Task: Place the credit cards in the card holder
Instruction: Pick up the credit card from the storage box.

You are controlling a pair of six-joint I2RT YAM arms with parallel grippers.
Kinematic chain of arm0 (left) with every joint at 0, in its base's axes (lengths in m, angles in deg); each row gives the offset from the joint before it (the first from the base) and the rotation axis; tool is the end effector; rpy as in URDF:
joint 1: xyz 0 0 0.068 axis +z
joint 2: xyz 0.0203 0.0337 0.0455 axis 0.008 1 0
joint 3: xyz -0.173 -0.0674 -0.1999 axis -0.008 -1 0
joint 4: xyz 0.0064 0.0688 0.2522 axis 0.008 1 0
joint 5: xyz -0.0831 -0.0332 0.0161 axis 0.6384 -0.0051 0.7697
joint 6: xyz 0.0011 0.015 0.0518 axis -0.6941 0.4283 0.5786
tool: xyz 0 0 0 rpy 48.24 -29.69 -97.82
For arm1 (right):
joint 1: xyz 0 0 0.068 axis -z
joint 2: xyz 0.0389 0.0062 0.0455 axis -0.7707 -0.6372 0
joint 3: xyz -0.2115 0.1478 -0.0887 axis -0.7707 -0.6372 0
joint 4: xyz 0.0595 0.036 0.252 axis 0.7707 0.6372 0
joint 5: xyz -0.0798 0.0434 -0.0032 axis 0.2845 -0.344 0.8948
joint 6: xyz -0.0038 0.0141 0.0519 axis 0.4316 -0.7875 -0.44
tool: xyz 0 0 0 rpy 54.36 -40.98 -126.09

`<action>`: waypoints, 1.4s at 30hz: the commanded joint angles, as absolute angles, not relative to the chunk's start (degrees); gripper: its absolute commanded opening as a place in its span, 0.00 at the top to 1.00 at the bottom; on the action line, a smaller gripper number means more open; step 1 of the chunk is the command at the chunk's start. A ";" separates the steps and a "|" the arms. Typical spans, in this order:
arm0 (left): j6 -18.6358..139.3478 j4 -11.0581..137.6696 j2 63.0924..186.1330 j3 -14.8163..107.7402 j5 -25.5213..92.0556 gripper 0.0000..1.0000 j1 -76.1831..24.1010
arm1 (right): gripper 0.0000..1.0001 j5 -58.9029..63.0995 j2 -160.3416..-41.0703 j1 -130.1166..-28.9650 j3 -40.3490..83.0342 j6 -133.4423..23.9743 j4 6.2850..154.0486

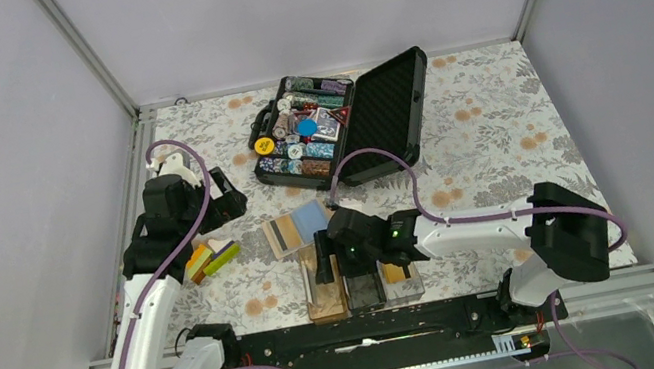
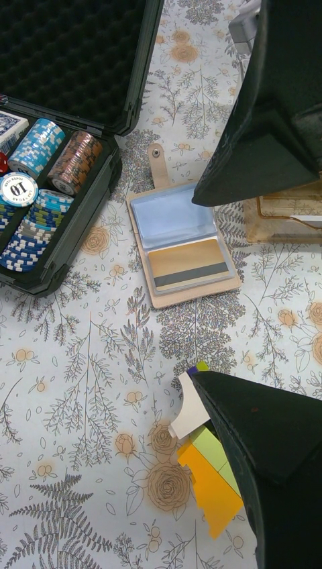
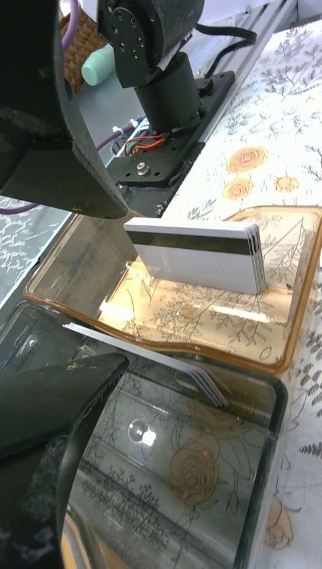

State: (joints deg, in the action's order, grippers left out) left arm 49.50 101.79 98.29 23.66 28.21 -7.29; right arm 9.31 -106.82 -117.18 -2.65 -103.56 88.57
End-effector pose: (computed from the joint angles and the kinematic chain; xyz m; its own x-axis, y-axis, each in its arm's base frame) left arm 0.1785 -0.0263 0.3096 -0.6080 -0.3017 -0.7343 -0.0569 0.9392 -0.3387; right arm 0.1257 0.2936 0.2067 -0.9165 -0.0421 -0.3978 -0.2912 0.7522 0.5912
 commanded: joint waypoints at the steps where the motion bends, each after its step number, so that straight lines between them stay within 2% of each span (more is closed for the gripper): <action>1: 50.31 100.13 97.19 23.37 27.20 0.01 -6.92 | 0.24 12.74 -104.93 -118.04 -0.18 -104.14 91.86; 5: 50.31 100.13 97.28 23.36 27.24 0.01 -6.92 | 0.39 13.56 -104.78 -118.18 -0.03 -103.99 92.90; 8: 50.31 100.12 97.33 23.34 27.20 0.01 -6.92 | 0.45 13.42 -105.14 -118.18 -0.28 -103.92 92.76; 14: 50.31 100.13 97.28 23.34 27.29 0.01 -6.92 | 0.36 13.94 -107.49 -118.27 -1.24 -103.78 92.69; 19: 50.31 100.11 97.31 23.26 27.29 0.01 -6.92 | 0.34 11.31 -109.14 -118.34 -1.71 -103.61 89.10; 42: 50.31 100.14 97.28 23.16 27.47 0.01 -6.92 | 0.41 11.71 -104.63 -118.64 -2.08 -104.15 89.34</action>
